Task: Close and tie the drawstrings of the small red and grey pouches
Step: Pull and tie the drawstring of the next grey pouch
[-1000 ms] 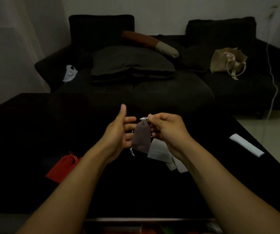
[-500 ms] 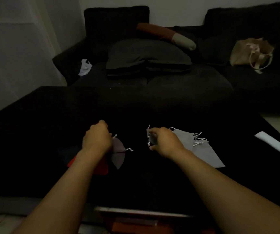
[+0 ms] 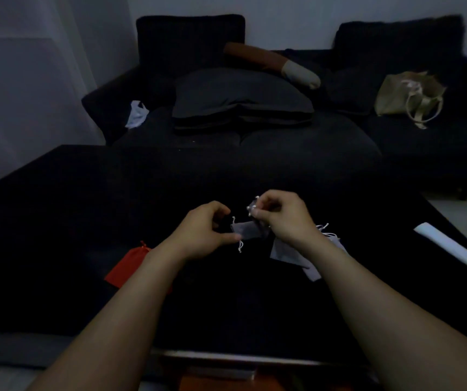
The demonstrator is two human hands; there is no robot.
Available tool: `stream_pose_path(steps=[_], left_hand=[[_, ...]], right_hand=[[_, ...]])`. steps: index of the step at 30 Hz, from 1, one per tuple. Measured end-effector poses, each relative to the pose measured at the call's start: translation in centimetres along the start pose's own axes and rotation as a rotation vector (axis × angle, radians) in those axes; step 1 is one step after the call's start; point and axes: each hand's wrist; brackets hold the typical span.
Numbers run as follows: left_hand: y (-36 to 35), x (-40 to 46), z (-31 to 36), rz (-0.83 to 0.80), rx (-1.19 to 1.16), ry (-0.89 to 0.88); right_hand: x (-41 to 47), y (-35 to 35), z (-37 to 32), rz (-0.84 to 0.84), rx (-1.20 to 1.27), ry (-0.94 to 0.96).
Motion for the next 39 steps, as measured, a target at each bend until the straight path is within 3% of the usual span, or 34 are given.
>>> stream_pose_path(steps=[3,5,7,12,16,20,29,39], left_hand=[[-1.3,-0.3,2.1,-0.1,-0.413,0.002],[-2.6,-0.5,4.3,-0.09,-0.723,-0.024],[-3.5,-0.4,5.8,-0.036,-0.855,-0.054],[-5.2,0.9,6.8,0.084,-0.871,-0.115],[-6.4,1.2,7.6,0.086,-0.862,-0.142],[-6.5,1.2,7.9,0.039,-0.879,-0.146],[-6.6,1.1,8.5,0.104,-0.919,-0.143],[-5.4,2.0,8.6,0.372,-1.189,-0.026]], right_hand=[[-0.6,1.9,-1.6,0.047,0.26,-0.025],[-1.2,2.8,-2.3,0.028,0.371,-0.032],[-1.7,3.6,-2.9,-0.006,0.474,-0.064],[-3.1,6.4,-3.4,-0.051,0.664,-0.167],[-3.1,7.7,-2.6,0.04,0.805,-0.33],[-3.1,8.1,-1.5,0.026,1.048,-0.453],[-3.0,8.3,-1.5,0.054,1.022,-0.488],[-2.6,8.8,-2.3,0.162,1.174,-0.408]])
Point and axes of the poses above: each hand's wrist, its own x-axis towards the middle knuckle, its own y-axis out of the back of the hand, z = x × y, and after that the axes turned 11 degrees about -x, right-handed
